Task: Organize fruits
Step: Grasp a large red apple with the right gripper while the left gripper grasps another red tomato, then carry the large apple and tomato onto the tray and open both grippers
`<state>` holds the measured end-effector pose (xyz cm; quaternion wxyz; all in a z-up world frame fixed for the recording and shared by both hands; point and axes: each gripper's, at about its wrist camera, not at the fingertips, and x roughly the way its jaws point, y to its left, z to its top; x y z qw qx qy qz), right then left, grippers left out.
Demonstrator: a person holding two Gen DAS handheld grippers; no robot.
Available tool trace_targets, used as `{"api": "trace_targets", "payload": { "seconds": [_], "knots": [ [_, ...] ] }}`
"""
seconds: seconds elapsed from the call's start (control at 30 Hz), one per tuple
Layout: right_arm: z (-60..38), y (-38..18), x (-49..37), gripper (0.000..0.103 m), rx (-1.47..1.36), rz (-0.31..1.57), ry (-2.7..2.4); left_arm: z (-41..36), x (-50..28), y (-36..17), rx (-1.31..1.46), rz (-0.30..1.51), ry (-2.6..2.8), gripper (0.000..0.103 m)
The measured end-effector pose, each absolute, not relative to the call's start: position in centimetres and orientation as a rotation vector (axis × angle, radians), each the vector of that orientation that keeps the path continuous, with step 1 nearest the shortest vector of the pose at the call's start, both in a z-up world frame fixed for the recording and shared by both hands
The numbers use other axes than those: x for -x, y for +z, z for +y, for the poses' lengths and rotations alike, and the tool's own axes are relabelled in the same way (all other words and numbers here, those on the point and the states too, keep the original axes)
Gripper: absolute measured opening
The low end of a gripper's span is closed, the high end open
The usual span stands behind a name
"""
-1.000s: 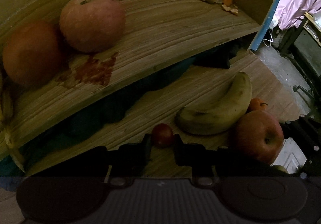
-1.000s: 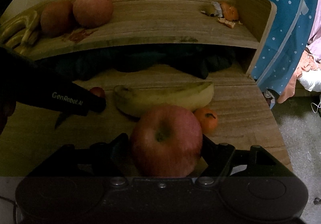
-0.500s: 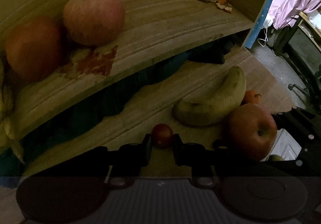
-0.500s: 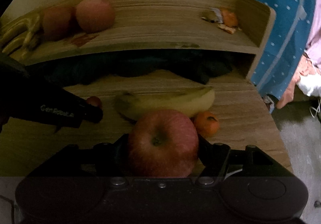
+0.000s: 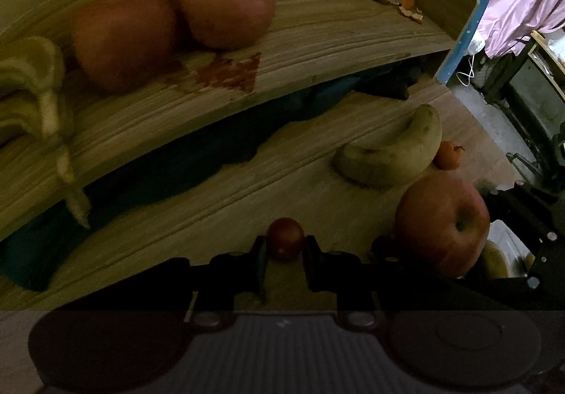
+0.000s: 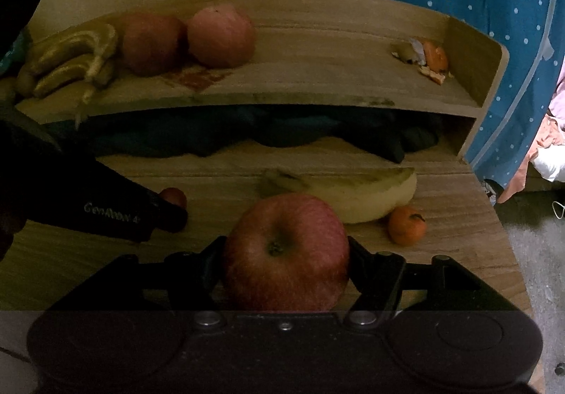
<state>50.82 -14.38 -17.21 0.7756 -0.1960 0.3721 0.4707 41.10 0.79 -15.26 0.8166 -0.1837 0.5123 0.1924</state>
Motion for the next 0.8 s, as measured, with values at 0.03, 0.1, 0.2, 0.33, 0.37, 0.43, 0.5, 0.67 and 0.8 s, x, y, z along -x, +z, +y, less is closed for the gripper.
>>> {"api": "trace_targets", "payload": {
  "seconds": [0.03, 0.1, 0.2, 0.33, 0.37, 0.43, 0.5, 0.67, 0.8],
  "knots": [
    [-14.4, -17.0, -50.5, 0.07, 0.422, 0.802, 1.017, 0.8, -40.8, -15.1, 0.391, 1.091, 0.408, 0.024],
    [-14.5, -16.5, -50.1, 0.07, 0.418, 0.798, 1.011, 0.8, -40.5, -14.8, 0.388, 1.087, 0.402, 0.024],
    [-14.8, -15.8, -49.3, 0.07, 0.405, 0.796, 0.993, 0.7, -39.8, -14.3, 0.381, 1.078, 0.388, 0.024],
    [-15.6, -14.7, -48.3, 0.07, 0.379, 0.794, 0.957, 0.3, -39.0, -13.5, 0.369, 1.063, 0.363, 0.024],
    [-15.9, -14.4, -48.0, 0.07, 0.373, 0.792, 0.948, 0.1, -38.8, -13.3, 0.366, 1.059, 0.356, 0.024],
    [-16.5, -13.8, -47.4, 0.07, 0.362, 0.787, 0.929, -0.3, -38.4, -12.8, 0.358, 1.051, 0.338, 0.024],
    [-17.2, -13.3, -46.9, 0.07, 0.354, 0.783, 0.911, -0.7, -38.1, -12.4, 0.351, 1.045, 0.319, 0.024],
    [-19.1, -12.4, -45.4, 0.07, 0.328, 0.787, 0.857, -2.0, -37.1, -11.7, 0.335, 1.038, 0.268, 0.024],
    [-20.8, -12.0, -44.0, 0.07, 0.313, 0.794, 0.814, -3.1, -36.4, -11.5, 0.328, 1.042, 0.23, 0.024]
  ]
}}
